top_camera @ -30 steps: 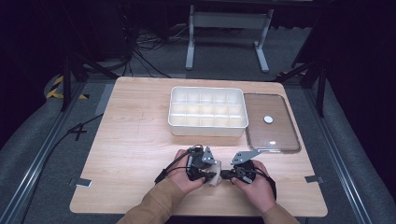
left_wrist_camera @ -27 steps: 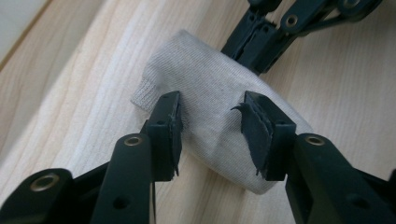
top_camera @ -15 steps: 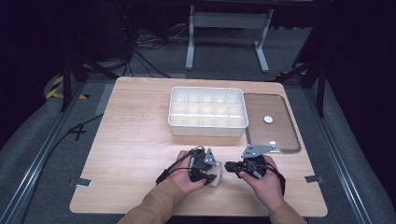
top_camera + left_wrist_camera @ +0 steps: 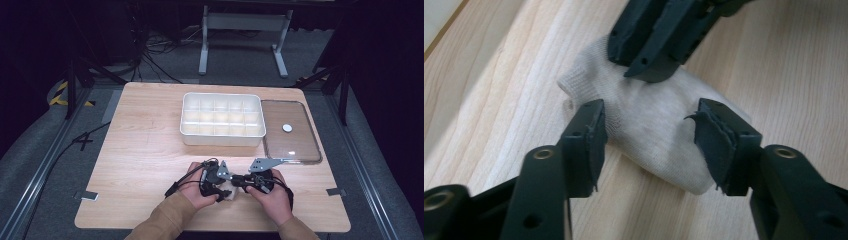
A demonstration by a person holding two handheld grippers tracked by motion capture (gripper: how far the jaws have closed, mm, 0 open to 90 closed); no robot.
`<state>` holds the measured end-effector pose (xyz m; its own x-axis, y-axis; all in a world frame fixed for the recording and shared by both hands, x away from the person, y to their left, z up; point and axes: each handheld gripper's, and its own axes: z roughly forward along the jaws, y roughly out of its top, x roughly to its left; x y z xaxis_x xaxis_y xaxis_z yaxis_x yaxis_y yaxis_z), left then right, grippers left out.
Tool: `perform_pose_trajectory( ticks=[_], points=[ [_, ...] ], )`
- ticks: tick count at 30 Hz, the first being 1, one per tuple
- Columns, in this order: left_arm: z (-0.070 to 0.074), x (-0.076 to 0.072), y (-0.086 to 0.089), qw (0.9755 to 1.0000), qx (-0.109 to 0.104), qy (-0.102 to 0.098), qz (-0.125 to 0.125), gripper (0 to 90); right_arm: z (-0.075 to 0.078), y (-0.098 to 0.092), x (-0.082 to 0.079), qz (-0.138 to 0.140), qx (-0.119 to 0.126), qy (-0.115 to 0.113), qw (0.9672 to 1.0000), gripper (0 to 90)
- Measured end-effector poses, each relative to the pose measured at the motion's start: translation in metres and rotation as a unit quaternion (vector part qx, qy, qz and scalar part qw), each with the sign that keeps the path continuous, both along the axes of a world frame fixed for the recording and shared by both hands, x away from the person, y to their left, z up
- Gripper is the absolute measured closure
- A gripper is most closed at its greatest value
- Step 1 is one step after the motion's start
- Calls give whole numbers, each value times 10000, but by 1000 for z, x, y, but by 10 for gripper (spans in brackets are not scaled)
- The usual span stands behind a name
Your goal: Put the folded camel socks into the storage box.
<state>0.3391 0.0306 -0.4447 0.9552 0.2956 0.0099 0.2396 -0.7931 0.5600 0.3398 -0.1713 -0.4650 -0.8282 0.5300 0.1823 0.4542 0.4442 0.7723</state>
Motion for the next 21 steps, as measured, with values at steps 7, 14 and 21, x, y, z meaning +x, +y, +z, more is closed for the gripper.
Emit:
perform_pose_trajectory(
  ticks=[7,14,21],
  points=[
    [-2,0,1,9999,-21,-101,-32,401,-1,3,-1,56,-109,1,9999,692],
    [-1,-4,5,9999,81,-126,33,380,1,4,-2,35,-284,-100,9995,638],
    [-5,-2,8,9994,272,2,226,356,-2,8,-1,-267,-421,116,9987,425]
  ],
)
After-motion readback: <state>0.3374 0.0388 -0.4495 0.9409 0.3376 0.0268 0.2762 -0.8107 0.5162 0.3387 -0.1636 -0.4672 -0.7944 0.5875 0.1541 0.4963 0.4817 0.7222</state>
